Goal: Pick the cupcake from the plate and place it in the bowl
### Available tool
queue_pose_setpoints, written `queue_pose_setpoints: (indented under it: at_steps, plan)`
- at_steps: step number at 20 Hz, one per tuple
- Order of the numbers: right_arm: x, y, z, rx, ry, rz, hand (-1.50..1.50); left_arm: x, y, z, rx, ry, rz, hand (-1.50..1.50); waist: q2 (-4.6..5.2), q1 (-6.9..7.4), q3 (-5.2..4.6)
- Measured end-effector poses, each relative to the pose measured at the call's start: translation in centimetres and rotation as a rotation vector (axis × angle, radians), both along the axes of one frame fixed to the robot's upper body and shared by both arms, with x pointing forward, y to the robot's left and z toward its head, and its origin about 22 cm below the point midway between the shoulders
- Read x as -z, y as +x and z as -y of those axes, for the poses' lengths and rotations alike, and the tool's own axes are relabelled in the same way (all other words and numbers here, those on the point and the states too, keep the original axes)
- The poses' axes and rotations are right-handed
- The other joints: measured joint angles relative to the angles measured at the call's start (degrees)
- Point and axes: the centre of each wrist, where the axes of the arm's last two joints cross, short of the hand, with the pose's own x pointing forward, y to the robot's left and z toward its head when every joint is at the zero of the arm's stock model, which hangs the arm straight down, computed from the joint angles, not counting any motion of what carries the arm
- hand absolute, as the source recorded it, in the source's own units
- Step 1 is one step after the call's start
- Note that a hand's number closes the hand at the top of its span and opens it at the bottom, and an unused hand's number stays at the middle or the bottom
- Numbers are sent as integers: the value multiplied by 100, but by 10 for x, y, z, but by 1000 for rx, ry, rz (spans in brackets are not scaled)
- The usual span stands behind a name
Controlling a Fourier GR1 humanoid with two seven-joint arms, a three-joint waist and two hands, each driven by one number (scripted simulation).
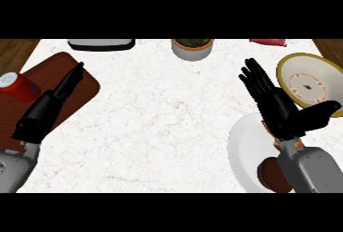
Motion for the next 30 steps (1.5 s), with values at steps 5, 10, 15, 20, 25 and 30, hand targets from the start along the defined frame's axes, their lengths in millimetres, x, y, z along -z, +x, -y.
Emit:
queue_pose_setpoints:
  at_steps: [5, 10, 15, 20, 25, 30]
  plan:
    - [-7, -25, 42, 9, -175, 94, 150, 20, -14, 20, -23, -192, -89, 0, 51, -163, -35]
    - [1, -52, 107, 278, -425, 107, -150, 50, -30, 39, -58, -415, -213, 0, 44, -496, -65]
    - [21, -109, 110, 210, -507, 246, -150, 61, -34, 58, -45, -518, -263, 0, 67, -424, -50]
    - [6, -143, 115, 161, -790, 274, -150, 62, -34, 63, -28, -542, -284, 0, 78, -339, -64]
    - [-24, -163, 108, 199, -1051, 171, -150, 59, -31, 66, -13, -550, -291, 0, 98, -258, -75]
    - [-47, -173, 80, 186, -1190, -9, -150, 58, -33, 79, 18, -551, -298, 0, 127, -96, -70]
